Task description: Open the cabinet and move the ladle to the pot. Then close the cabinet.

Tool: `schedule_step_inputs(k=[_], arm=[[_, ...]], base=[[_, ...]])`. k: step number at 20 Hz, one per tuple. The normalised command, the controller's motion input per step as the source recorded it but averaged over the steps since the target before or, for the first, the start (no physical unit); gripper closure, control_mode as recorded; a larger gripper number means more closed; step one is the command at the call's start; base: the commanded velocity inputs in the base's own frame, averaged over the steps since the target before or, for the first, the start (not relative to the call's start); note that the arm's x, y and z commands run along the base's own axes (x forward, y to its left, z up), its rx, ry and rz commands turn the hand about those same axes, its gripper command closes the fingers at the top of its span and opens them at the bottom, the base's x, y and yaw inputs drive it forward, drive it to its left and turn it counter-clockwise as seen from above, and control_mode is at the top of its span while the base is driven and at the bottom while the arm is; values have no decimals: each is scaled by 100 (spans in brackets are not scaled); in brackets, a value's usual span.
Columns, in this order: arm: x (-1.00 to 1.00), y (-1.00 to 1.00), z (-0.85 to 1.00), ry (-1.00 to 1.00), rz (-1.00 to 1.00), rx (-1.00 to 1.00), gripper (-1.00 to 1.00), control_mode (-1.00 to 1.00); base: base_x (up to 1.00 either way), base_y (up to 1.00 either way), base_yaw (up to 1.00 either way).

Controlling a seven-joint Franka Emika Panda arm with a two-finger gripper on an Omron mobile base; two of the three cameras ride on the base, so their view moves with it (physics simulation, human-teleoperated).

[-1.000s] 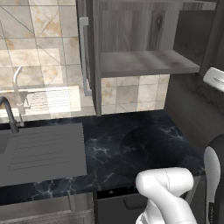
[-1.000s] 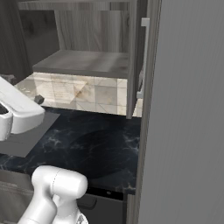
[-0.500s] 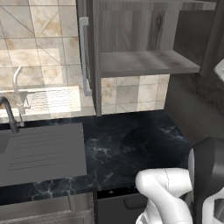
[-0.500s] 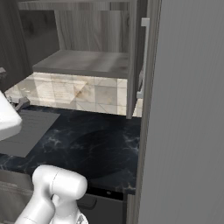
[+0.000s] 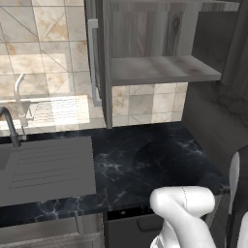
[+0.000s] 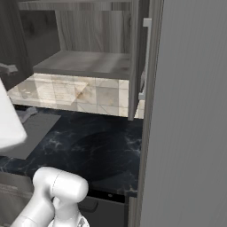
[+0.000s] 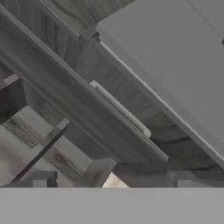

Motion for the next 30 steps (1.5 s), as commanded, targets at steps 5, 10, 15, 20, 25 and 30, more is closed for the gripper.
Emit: schedule_step_inputs(k=[5,10,15,20,25,30], arm=[[-16,-38,0,-12,-5,23,-100,-100],[0,-1,-1,-28,-17,0,-100,-100],[0,-1,0,-16,-16,5,-100,-100],[0,-18,0,-8,-14,20,-100,-100],[0,-17,0,-6,-9,24,-100,-100],[0,-20,0,-5,-7,23,-100,-100]], base=[[0,0,0],[0,0,0],[0,0,0],[0,0,0],[0,0,0],[0,0,0]])
